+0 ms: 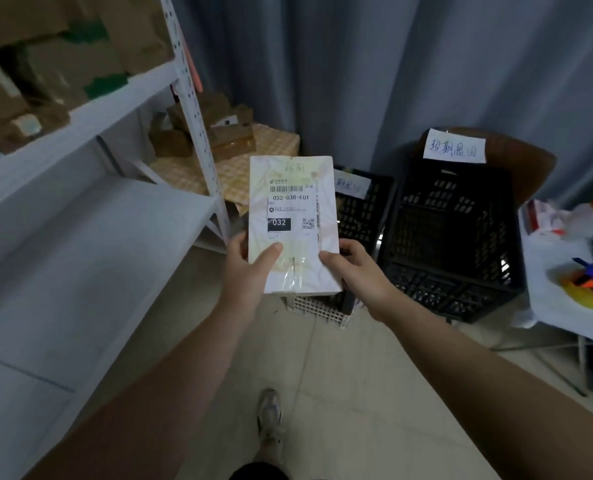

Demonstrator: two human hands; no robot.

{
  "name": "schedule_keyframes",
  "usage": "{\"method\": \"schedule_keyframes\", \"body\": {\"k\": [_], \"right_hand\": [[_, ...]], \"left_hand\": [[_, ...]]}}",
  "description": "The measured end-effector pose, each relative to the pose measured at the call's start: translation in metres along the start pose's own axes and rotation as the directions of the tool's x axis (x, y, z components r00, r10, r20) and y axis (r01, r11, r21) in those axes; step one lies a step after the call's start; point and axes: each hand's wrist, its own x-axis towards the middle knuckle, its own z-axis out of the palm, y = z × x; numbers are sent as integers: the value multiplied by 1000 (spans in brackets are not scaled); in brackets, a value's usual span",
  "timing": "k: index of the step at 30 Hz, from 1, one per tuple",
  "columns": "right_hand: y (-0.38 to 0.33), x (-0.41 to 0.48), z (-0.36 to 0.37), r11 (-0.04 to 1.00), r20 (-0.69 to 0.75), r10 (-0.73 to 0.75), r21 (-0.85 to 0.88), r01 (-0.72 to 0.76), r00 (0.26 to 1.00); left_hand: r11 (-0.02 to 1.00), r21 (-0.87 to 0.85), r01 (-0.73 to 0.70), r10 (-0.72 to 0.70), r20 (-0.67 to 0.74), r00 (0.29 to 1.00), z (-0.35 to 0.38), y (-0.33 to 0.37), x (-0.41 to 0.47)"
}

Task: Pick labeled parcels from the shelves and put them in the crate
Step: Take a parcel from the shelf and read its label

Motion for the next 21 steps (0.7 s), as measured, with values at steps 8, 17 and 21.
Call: {"method": "schedule_keyframes", "body": {"k": [8,17,21], "right_hand": [[-8,106,17,985,-120,153,94,-142,981],[17,219,-29,953,-247,304,96,-289,920],[30,280,-64,937,-284,350,100,-336,893]], "left_hand": [[984,133,119,-145,211,967,10,-16,135],[912,383,149,-319,432,843,72,-55,254],[878,461,127,-359,460,812,114,-78,305]]}}
